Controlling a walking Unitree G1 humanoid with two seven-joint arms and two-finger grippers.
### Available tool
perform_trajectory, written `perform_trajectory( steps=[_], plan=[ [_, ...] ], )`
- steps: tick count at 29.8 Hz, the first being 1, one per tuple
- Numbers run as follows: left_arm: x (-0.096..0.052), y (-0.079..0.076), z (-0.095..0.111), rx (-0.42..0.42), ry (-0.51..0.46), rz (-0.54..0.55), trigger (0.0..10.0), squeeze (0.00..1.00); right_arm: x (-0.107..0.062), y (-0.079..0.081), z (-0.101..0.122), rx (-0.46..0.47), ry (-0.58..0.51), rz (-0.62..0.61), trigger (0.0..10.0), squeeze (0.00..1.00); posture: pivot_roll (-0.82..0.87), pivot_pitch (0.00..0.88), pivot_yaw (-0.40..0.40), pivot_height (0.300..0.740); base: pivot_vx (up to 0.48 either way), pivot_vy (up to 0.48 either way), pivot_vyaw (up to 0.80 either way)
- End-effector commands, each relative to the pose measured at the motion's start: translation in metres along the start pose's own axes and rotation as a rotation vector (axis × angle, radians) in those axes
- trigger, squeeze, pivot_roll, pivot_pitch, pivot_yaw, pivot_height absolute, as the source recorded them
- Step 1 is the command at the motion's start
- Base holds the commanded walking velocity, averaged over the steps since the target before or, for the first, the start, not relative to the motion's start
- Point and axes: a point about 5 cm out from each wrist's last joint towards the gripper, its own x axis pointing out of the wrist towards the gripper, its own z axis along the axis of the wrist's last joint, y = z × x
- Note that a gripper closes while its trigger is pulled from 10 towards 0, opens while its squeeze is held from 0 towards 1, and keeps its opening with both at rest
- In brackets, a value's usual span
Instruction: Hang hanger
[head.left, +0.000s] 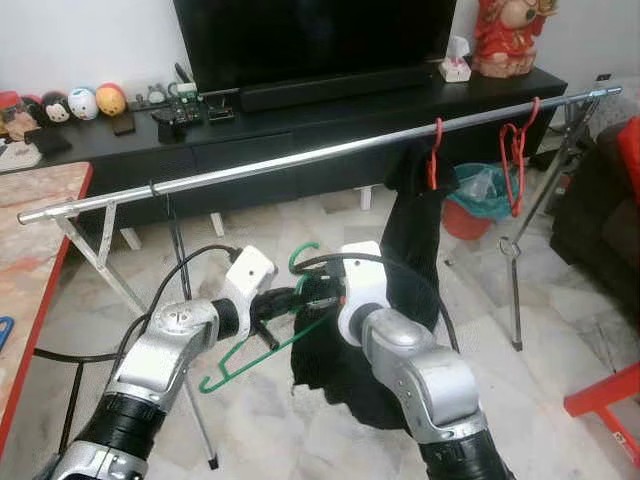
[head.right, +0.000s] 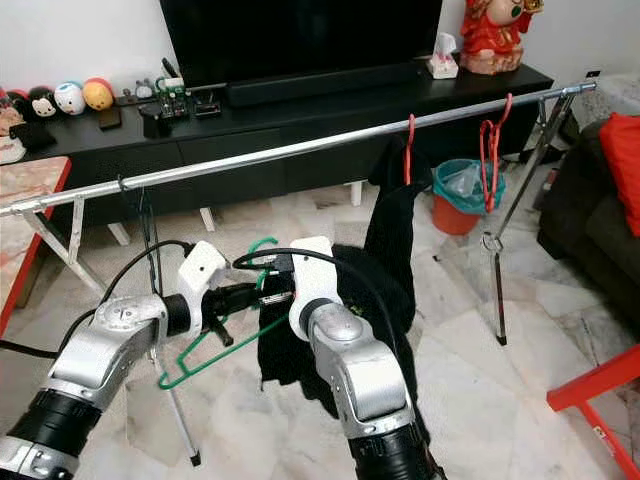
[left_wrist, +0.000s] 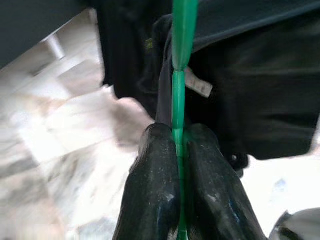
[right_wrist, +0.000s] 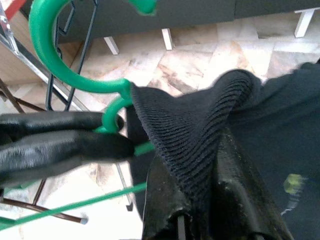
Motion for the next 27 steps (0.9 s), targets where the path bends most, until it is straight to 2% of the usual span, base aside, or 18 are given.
perform_trajectory(
  steps=[1,2,5,9,16,23,27],
  plan=[
    [-0.003,0.016,0.005,-0.002,-0.002,0.114,10.0,0.00,-0.004,0.006,0.008,-0.012,-0.034,0.011,10.0,0.00,0.01,0.023,0.052,0.740,0.000,0.000,0.00],
    [-0.003,0.019,0.006,-0.019,-0.018,0.146,10.0,0.00,-0.004,0.006,0.007,-0.004,-0.030,0.013,10.0,0.00,0.01,0.023,0.051,0.740,0.000,0.000,0.00],
    [-0.003,0.015,0.009,-0.031,-0.058,0.093,10.0,0.00,-0.005,0.011,0.008,0.012,-0.033,0.042,10.0,0.00,0.01,0.024,0.050,0.740,0.000,0.000,0.00],
    [-0.003,-0.011,0.017,-0.044,-0.143,-0.126,10.0,0.00,-0.008,0.026,0.015,-0.025,-0.061,0.138,10.0,0.00,0.01,0.024,0.051,0.740,0.000,0.000,0.00],
    [0.001,-0.011,0.016,-0.040,-0.131,-0.108,10.0,0.00,-0.011,0.036,0.017,-0.025,-0.061,0.180,10.0,0.00,0.00,0.023,0.051,0.740,0.000,0.000,0.00],
    [-0.001,-0.016,0.020,-0.046,-0.161,-0.161,10.0,0.00,-0.013,0.049,0.017,-0.052,-0.069,0.250,10.0,0.00,0.01,0.023,0.052,0.740,0.000,0.000,0.00],
    [-0.002,-0.019,0.022,-0.061,-0.183,-0.190,10.0,0.00,-0.022,0.068,0.018,-0.113,-0.105,0.399,10.0,0.00,0.01,0.024,0.052,0.740,0.000,0.000,0.00]
  ],
)
